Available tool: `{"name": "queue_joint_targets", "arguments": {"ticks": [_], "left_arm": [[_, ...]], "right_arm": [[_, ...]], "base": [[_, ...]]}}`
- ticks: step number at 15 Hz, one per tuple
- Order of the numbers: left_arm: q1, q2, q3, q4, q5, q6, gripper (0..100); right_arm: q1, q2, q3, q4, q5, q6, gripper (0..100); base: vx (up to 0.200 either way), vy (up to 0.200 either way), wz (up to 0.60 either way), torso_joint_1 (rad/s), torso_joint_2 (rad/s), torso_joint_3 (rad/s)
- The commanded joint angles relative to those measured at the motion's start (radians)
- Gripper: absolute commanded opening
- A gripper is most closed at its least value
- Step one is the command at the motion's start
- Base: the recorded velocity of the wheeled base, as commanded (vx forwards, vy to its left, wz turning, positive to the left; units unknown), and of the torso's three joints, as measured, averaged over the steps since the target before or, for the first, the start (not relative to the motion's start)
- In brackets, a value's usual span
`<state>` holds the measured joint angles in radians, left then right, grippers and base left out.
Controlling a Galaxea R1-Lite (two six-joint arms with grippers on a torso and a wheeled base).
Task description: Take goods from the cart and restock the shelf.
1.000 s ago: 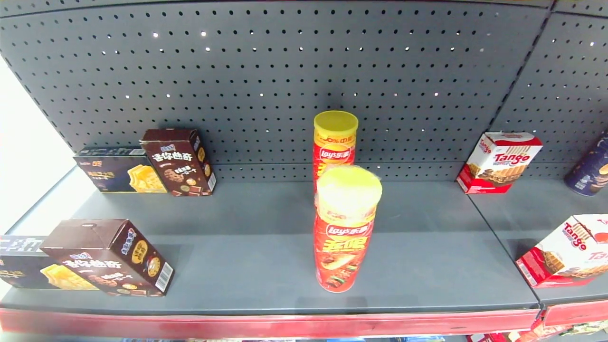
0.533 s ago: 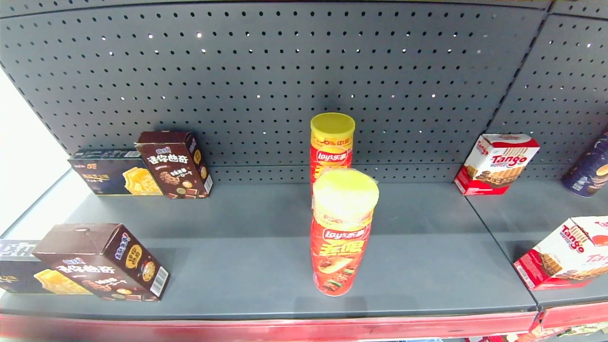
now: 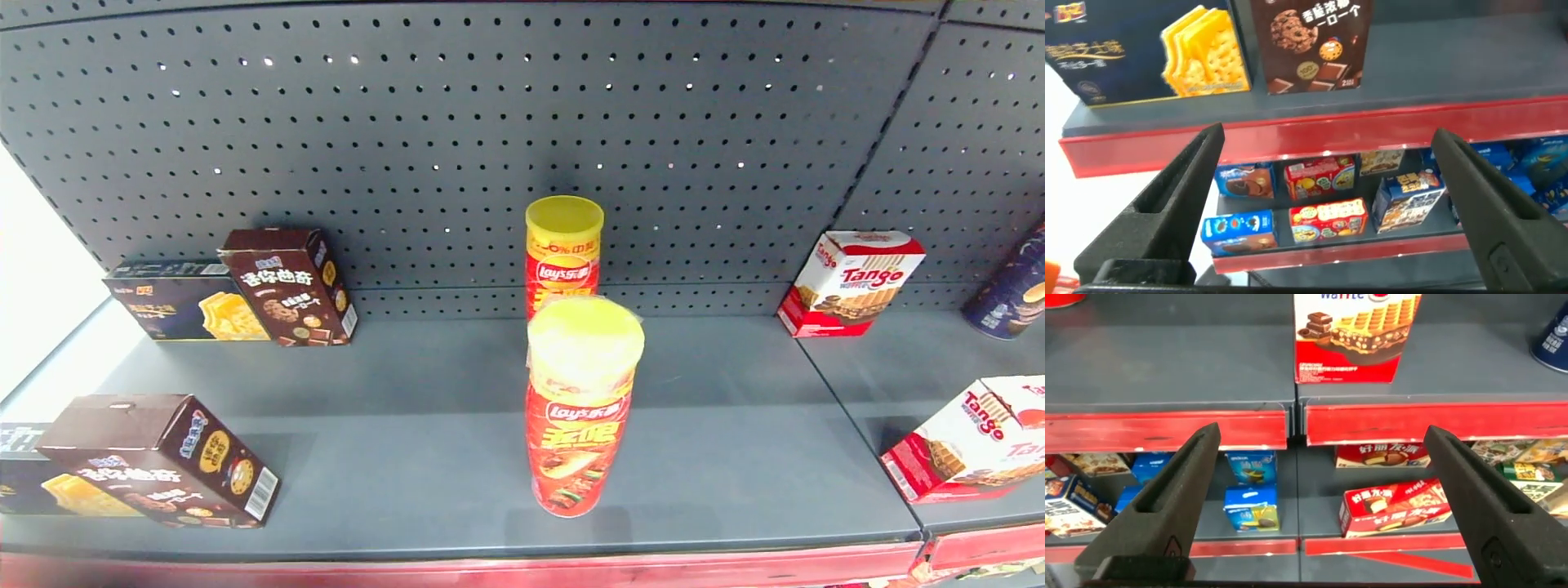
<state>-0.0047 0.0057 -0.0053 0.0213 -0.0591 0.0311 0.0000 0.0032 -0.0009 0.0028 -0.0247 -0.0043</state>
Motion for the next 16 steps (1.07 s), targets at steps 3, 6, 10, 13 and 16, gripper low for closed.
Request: {"name": "queue_joint_targets", "arguments": {"ticks": [3, 6, 10, 13, 16], "left_arm": [[0.000, 0.002, -0.001, 0.000, 0.001, -0.003, 100], [-0.001, 0.002, -0.001, -0.003, 0.005, -0.007, 100], [0.000, 0.002, 0.001, -0.009, 0.002, -0.005, 100], [0.000, 0.002, 0.001, -0.009, 0.004, -0.005, 100], [-0.001, 0.002, 0.001, -0.009, 0.002, -0.003, 100]], "right_arm": [[0.000, 0.001, 0.001, 0.000, 0.000, 0.000, 100], [0.000, 0.001, 0.001, 0.000, 0.000, 0.000, 100], [0.000, 0.001, 0.001, 0.000, 0.000, 0.000, 100], [0.000, 0.001, 0.001, 0.000, 0.000, 0.000, 100], [0.000, 0.001, -0.001, 0.000, 0.000, 0.000, 100]], "base": [[0.000, 0.000, 0.00, 0.000, 0.00, 0.000], [0.000, 0.000, 0.00, 0.000, 0.00, 0.000], [-0.050, 0.000, 0.00, 0.001, 0.00, 0.001], [0.000, 0.000, 0.00, 0.000, 0.00, 0.000], [0.000, 0.000, 0.00, 0.000, 0.00, 0.000]]}}
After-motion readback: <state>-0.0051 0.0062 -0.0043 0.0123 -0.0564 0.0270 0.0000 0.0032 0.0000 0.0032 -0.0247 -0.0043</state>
